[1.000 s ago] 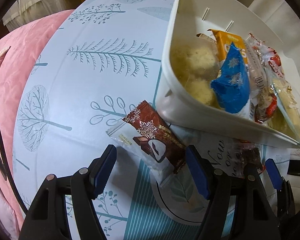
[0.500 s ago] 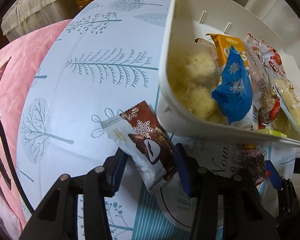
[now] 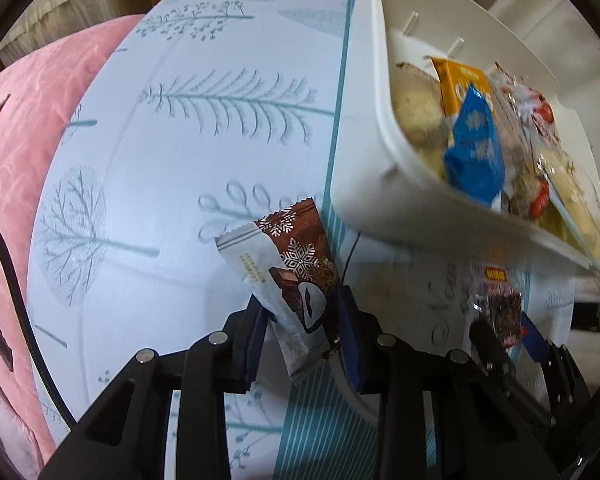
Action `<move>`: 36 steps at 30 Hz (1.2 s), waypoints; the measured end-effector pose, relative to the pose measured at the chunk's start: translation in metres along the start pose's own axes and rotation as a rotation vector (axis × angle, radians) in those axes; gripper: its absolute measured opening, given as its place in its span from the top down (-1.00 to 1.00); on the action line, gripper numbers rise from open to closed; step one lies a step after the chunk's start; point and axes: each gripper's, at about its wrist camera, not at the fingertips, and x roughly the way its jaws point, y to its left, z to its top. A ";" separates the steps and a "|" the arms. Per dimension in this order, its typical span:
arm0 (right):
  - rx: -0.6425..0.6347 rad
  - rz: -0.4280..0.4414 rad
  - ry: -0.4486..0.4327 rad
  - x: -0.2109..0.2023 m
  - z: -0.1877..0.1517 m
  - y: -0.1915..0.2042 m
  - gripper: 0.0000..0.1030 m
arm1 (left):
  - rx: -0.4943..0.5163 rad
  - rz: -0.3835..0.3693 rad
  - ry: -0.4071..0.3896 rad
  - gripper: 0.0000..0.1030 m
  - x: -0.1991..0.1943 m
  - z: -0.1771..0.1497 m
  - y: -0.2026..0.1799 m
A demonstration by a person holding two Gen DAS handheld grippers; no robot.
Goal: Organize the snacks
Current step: 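Grasp the brown snowflake chocolate packet with the left gripper while the right grasps the red-topped date packet, then carry both packets over the white tray and open both grippers to drop them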
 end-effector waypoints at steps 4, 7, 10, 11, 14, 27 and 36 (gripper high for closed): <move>0.073 -0.021 0.056 -0.004 -0.005 0.004 -0.09 | 0.004 -0.045 0.040 0.41 -0.011 -0.011 0.011; 0.161 -0.030 0.106 -0.008 -0.013 0.005 -0.08 | 0.053 -0.058 0.031 0.41 -0.025 -0.014 0.016; 0.258 -0.036 0.181 -0.013 -0.023 0.011 -0.07 | 0.114 -0.058 0.022 0.41 -0.044 -0.015 0.021; 0.281 -0.021 0.194 -0.016 -0.025 0.014 -0.07 | 0.132 -0.060 0.017 0.41 -0.053 -0.015 0.023; 0.325 -0.001 0.222 -0.023 -0.030 0.023 -0.07 | 0.192 -0.056 -0.010 0.41 -0.079 -0.014 0.028; 0.427 0.119 0.177 -0.090 -0.011 0.033 -0.07 | 0.373 -0.060 -0.132 0.41 -0.159 -0.007 -0.011; 0.400 0.148 0.014 -0.134 0.033 -0.013 -0.08 | 0.442 -0.069 -0.229 0.41 -0.176 0.009 -0.061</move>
